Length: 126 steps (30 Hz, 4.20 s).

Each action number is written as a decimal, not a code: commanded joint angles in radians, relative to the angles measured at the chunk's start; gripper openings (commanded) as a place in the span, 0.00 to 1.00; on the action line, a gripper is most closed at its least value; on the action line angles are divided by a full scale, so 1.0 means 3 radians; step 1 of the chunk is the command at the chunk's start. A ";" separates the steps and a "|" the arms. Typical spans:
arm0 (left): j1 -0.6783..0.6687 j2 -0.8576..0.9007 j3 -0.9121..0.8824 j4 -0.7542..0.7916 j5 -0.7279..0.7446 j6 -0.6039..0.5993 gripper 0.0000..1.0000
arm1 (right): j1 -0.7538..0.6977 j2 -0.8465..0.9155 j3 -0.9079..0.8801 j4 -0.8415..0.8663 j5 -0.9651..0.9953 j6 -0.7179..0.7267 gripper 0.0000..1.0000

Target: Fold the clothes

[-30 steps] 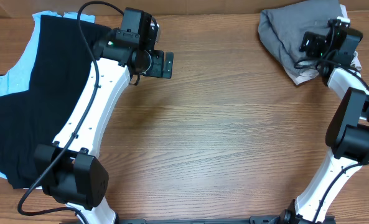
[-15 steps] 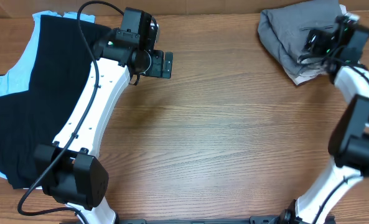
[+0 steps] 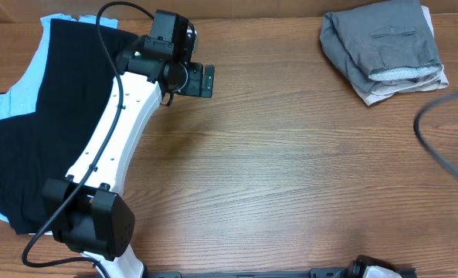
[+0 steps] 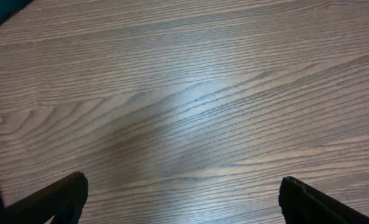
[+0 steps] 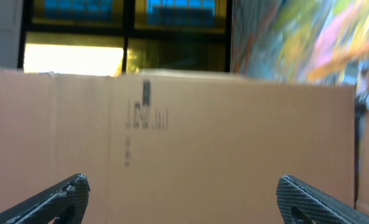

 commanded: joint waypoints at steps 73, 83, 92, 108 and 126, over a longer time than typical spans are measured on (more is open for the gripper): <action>-0.0008 -0.0019 -0.0038 0.0013 -0.0027 0.0051 1.00 | 0.0923 -0.3937 -0.5155 -0.0444 0.0426 0.0001 1.00; -0.0008 -0.0019 -0.0038 0.0011 -0.0027 0.0051 1.00 | 0.0923 -0.3937 -0.5155 -0.0444 0.0426 0.0001 1.00; -0.0008 -0.0019 -0.0038 0.0011 -0.0027 0.0051 1.00 | 0.0923 -0.3937 -0.5155 -0.0445 0.0426 0.0001 1.00; -0.0003 -0.0089 -0.0038 -0.0050 -0.0070 0.0064 1.00 | 0.0923 -0.3937 -0.5155 -0.0444 0.0426 0.0001 1.00; 0.0413 -0.2497 -0.3168 0.2674 -0.0043 -0.0184 1.00 | 0.0923 -0.3937 -0.5155 -0.0444 0.0426 0.0001 1.00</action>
